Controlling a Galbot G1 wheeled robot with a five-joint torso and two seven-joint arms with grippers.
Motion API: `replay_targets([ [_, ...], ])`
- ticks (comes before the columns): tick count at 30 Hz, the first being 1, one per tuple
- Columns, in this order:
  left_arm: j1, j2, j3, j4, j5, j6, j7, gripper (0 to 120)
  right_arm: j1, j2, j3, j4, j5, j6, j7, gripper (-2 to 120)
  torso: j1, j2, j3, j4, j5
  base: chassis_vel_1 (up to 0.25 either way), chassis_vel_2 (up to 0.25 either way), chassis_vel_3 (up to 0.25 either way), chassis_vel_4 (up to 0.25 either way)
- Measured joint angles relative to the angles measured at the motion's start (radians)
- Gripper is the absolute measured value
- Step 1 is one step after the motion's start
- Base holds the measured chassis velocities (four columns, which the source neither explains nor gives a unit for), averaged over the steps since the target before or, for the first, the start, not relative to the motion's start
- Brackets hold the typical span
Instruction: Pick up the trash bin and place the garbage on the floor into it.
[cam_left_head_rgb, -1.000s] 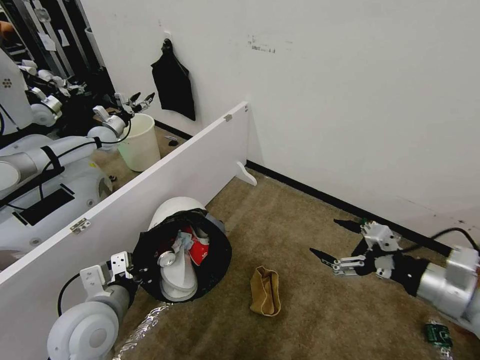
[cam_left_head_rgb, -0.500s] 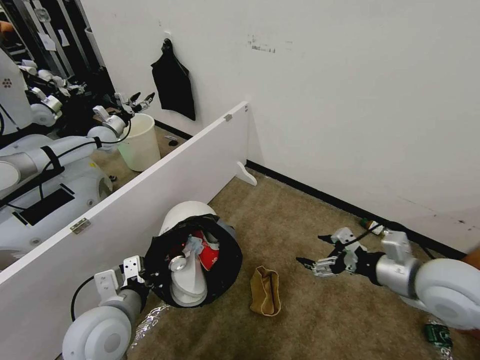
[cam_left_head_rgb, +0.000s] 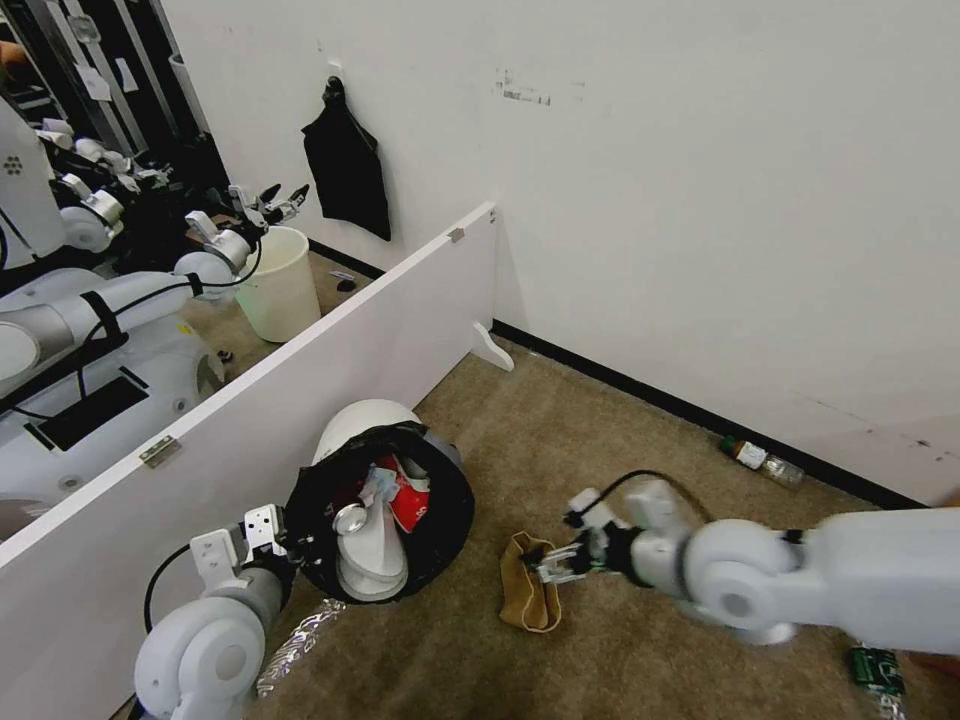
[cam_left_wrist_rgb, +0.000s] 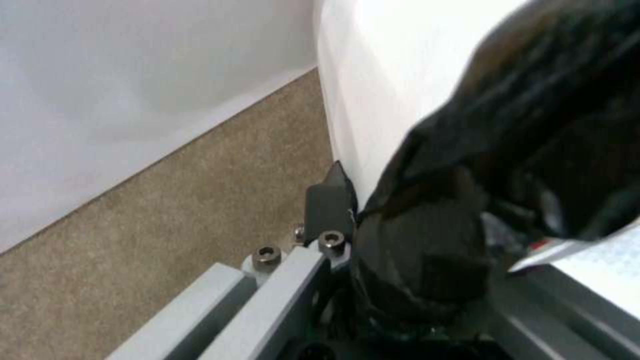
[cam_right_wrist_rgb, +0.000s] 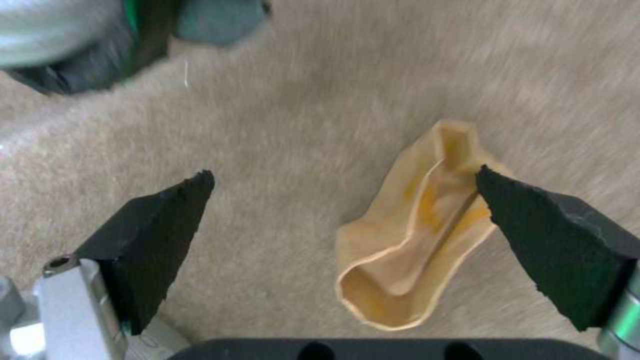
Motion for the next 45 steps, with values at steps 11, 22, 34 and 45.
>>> replay_targets([
  [11, -0.007, 0.01, -0.009, 0.004, -0.013, -0.001, 0.002, 0, -0.13, -0.14, 0.095, -0.131, 0.149, 0.006, 0.108, 100, 0.0, 0.0, 0.0, -0.0005, 0.0001, 0.0, 0.0, 0.0, 0.0],
  [22, -0.006, 0.018, -0.004, 0.005, -0.012, -0.002, 0.005, 0, -0.135, -0.125, 0.11, -0.149, 0.155, 0.022, 0.125, 100, 0.0, 0.0, 0.0, -0.0004, 0.0002, 0.0, 0.0, 0.0, 0.0],
  [34, 0.003, 0.013, -0.005, 0.006, -0.002, -0.004, 0.014, 0, -0.133, -0.124, 0.113, -0.175, 0.162, 0.04, 0.118, 100, 0.0, 0.0, 0.0, -0.0004, 0.0003, 0.0, 0.0, 0.0, 0.0],
  [45, -0.004, 0.019, -0.013, 0.017, -0.006, -0.006, 0.014, 0, -0.133, -0.16, 0.095, -0.19, 0.219, 0.076, 0.108, 100, 0.0, 0.0, 0.0, -0.0003, 0.0002, 0.0, 0.0, 0.0, 0.0],
])
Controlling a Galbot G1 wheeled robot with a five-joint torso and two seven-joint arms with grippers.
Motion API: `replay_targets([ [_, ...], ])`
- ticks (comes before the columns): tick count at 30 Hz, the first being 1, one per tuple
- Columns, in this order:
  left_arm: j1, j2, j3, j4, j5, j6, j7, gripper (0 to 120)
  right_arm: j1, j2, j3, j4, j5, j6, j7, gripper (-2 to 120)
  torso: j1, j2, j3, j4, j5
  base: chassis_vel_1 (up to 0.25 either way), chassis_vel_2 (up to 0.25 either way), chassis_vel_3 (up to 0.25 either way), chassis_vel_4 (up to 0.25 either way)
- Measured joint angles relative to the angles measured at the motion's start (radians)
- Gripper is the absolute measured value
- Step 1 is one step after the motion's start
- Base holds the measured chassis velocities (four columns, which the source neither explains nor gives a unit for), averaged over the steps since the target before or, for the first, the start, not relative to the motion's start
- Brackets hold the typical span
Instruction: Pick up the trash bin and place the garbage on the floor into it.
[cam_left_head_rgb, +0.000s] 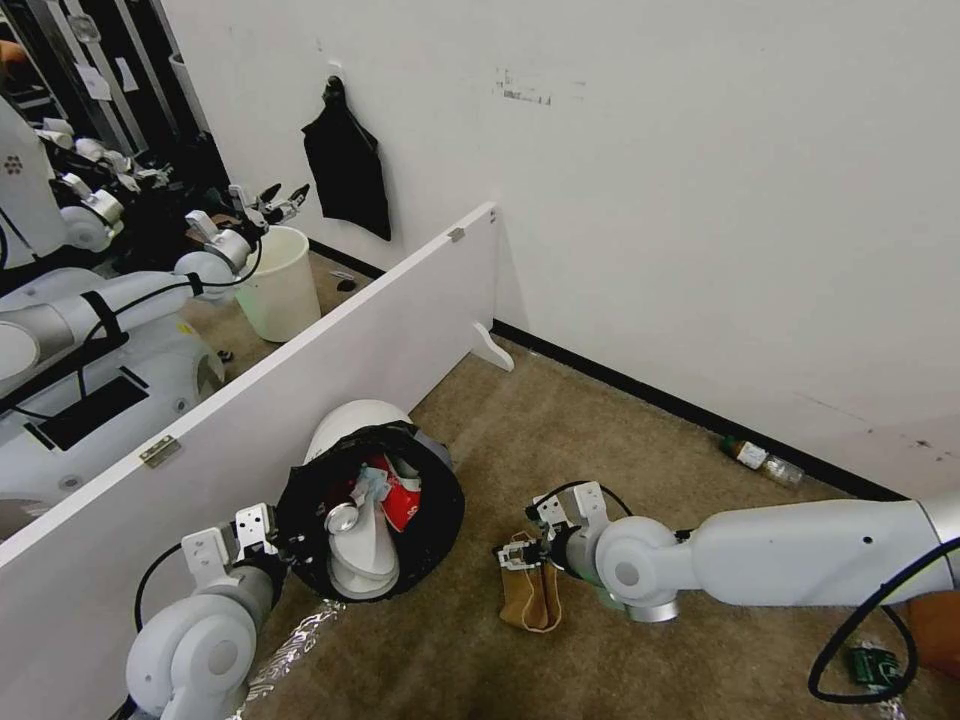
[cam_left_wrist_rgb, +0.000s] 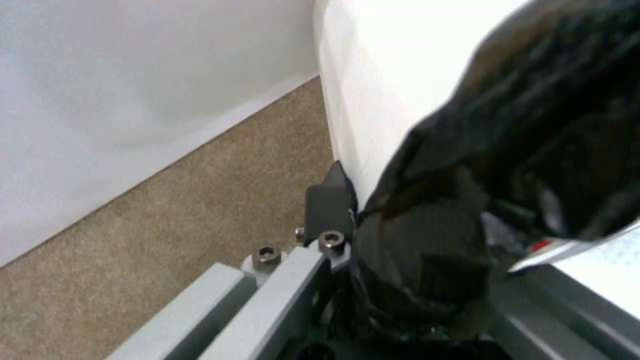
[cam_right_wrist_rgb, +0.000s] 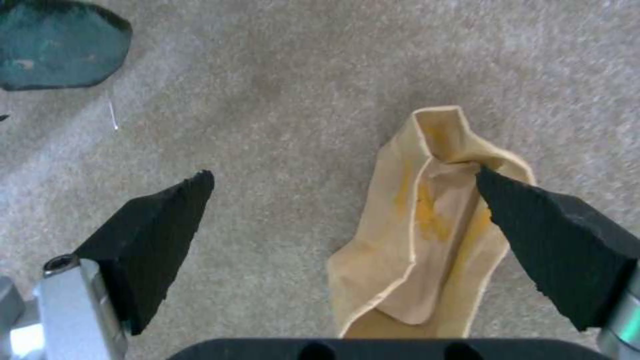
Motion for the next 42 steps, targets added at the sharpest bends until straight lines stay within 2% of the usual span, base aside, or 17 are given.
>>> replay_targets([
  [7, 0.0, 0.0, -0.002, 0.006, 0.0, -0.001, 0.0, 0, 0.0, -0.007, -0.024, -0.009, 0.023, 0.014, -0.014, 100, 0.0, 0.0, 0.0, -0.0001, 0.0, 0.0, 0.0, 0.0, 0.0],
  [20, -0.001, 0.006, -0.003, 0.014, 0.0, -0.002, 0.001, 0, -0.001, 0.035, -0.063, -0.037, -0.005, 0.019, -0.062, 100, 0.0, 0.0, 0.0, -0.0002, 0.0, 0.0, 0.0, 0.0, 0.0],
  [27, 0.0, 0.007, -0.001, 0.014, 0.0, -0.003, 0.001, 0, -0.001, 0.014, -0.066, -0.069, -0.012, 0.017, -0.079, 100, 0.0, 0.0, 0.0, -0.0002, 0.0, 0.0, 0.0, 0.0, 0.0],
  [32, 0.014, 0.007, -0.014, 0.008, 0.0, -0.003, 0.004, 0, -0.001, -0.038, -0.076, -0.134, -0.012, 0.015, -0.105, 100, 0.0, 0.0, 0.0, 0.0001, 0.0, 0.0, 0.0, 0.0, 0.0],
  [42, 0.022, 0.008, -0.03, 0.005, 0.0, -0.003, 0.009, 0, -0.003, -0.02, -0.113, -0.197, -0.034, 0.006, -0.136, 100, 0.0, 0.0, 0.0, -0.0003, 0.0, 0.0, 0.0, 0.0, 0.0],
])
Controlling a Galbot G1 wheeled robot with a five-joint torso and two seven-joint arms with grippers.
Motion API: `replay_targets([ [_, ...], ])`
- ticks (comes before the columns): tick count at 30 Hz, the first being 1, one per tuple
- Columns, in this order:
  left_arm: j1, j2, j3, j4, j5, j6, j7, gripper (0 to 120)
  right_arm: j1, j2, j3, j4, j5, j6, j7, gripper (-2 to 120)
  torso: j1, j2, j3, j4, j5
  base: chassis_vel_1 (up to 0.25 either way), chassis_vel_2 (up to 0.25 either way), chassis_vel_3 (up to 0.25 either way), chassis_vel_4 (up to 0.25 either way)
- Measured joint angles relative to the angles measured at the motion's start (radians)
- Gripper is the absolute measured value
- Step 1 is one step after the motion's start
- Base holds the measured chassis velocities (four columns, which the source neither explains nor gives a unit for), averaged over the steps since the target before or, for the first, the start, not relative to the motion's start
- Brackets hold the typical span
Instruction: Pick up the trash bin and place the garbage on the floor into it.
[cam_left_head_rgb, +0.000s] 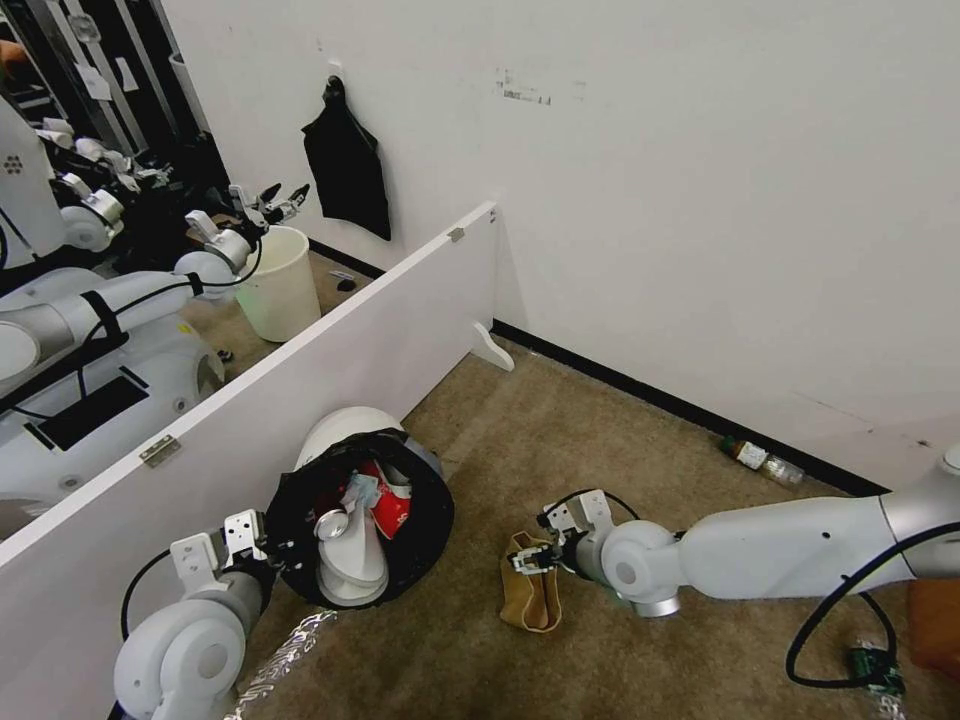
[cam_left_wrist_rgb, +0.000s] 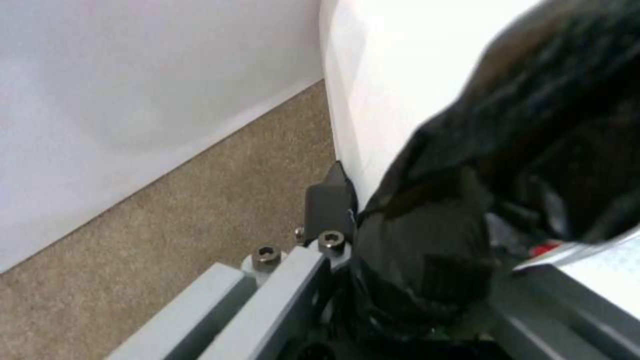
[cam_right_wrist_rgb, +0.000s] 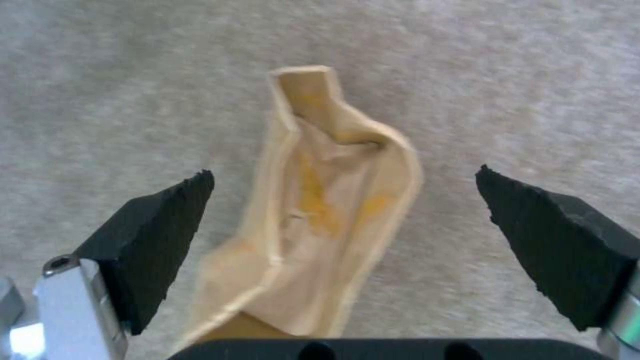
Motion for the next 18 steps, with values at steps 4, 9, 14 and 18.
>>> replay_targets([
  [4, -0.002, 0.0, 0.002, 0.004, 0.0, -0.001, 0.0, 0, 0.0, 0.03, -0.006, -0.008, -0.018, -0.007, -0.007, 100, 0.0, 0.0, 0.0, 0.0001, 0.0001, 0.0, 0.0, 0.0, 0.0],
  [9, -0.005, -0.002, 0.008, 0.008, 0.001, -0.001, -0.001, 0, 0.0, 0.046, -0.008, -0.012, -0.027, -0.011, -0.01, 100, 0.0, 0.0, 0.0, 0.0001, 0.0001, 0.0, 0.0, 0.0, 0.0],
  [14, -0.006, -0.001, 0.011, 0.011, 0.002, -0.002, -0.001, 0, 0.0, 0.051, -0.008, -0.023, -0.037, -0.013, -0.018, 100, 0.0, 0.0, 0.0, 0.0002, 0.0, 0.0, 0.0, 0.0, 0.0],
  [18, -0.007, 0.002, 0.009, 0.015, 0.001, -0.002, -0.001, 0, 0.0, 0.044, -0.008, -0.033, -0.038, -0.014, -0.025, 100, 0.0, 0.0, 0.0, 0.0001, 0.0, 0.0, 0.0, 0.0, 0.0],
])
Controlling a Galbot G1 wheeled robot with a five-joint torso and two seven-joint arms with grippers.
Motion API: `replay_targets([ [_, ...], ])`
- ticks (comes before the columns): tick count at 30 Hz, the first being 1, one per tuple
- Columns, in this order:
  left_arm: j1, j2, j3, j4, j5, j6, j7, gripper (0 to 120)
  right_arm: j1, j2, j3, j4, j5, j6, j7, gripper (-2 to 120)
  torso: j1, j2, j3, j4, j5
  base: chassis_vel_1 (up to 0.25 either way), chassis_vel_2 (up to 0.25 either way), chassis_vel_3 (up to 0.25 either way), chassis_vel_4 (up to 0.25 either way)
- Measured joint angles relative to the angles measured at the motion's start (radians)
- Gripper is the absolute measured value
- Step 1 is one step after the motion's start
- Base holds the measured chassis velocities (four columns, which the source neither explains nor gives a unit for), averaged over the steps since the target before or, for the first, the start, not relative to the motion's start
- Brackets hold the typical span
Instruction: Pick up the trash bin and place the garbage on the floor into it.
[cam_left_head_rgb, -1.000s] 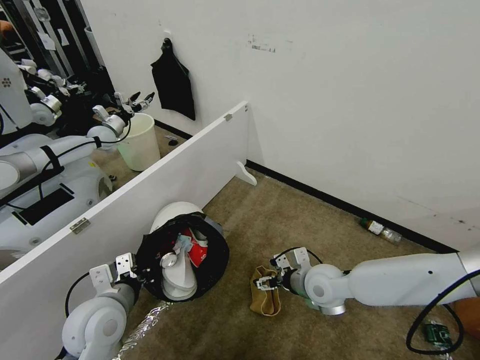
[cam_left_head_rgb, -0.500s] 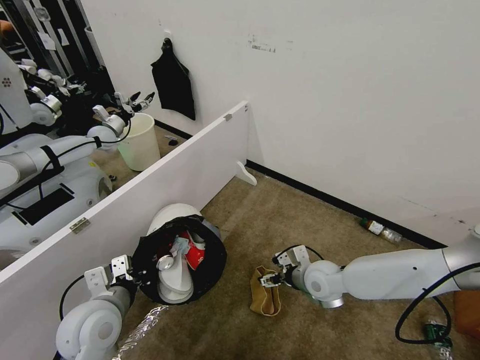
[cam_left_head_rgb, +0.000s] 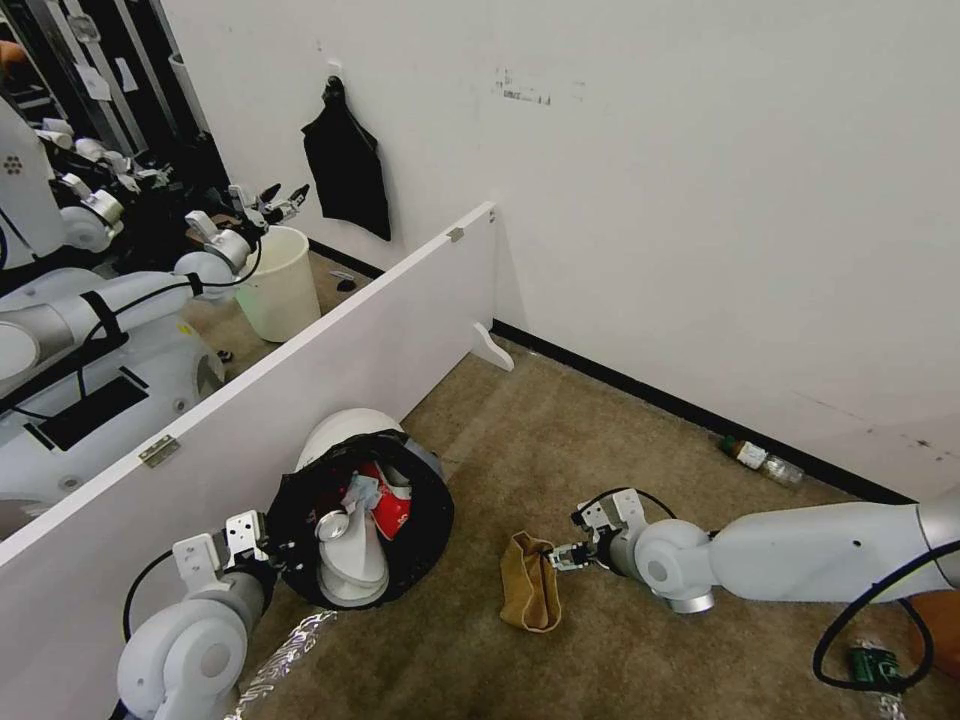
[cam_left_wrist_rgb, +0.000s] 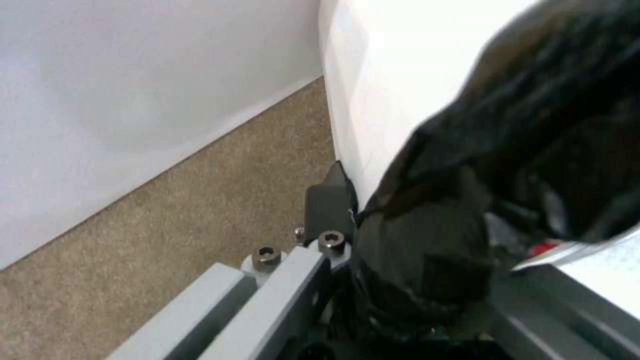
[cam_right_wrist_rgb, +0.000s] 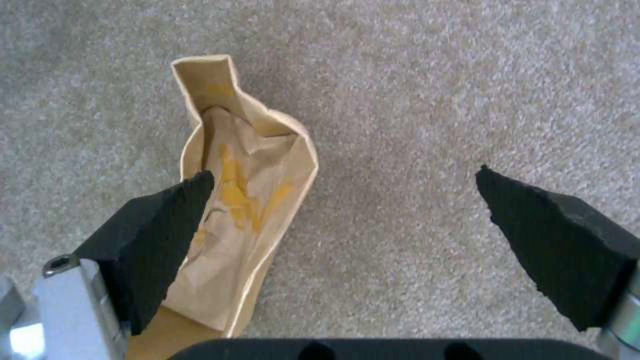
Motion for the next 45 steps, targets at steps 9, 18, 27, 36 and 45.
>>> replay_targets([
  [9, 0.002, -0.001, -0.009, 0.008, -0.001, -0.001, 0.008, 0, -0.001, -0.049, -0.008, -0.036, 0.003, 0.0, -0.017, 100, 0.0, 0.0, 0.0, 0.0001, -0.0001, 0.0, 0.0, 0.0, 0.0],
  [18, -0.003, 0.003, -0.017, 0.017, -0.002, -0.001, 0.013, 0, -0.001, -0.067, -0.024, -0.041, 0.015, 0.0, -0.021, 100, 0.0, 0.0, 0.0, 0.0, -0.0002, 0.0, 0.0, 0.0, 0.0],
  [27, -0.016, -0.001, -0.004, 0.025, -0.002, -0.002, 0.01, 0, -0.003, -0.096, -0.054, -0.057, 0.035, -0.006, -0.04, 100, 0.0, 0.0, 0.0, 0.0, -0.0002, 0.0, 0.0, 0.0, 0.0],
  [36, -0.018, -0.003, -0.006, 0.027, -0.002, -0.002, 0.01, 0, -0.003, -0.145, -0.066, -0.098, 0.047, -0.014, -0.068, 100, 0.0, 0.0, 0.0, 0.0001, -0.0002, 0.0, 0.0, 0.0, 0.0],
  [45, -0.017, -0.013, -0.008, 0.03, 0.002, -0.003, 0.01, 0, -0.004, -0.163, -0.074, -0.127, 0.048, -0.02, -0.083, 100, 0.0, 0.0, 0.0, 0.0, -0.0001, 0.0, 0.0, 0.0, 0.0],
])
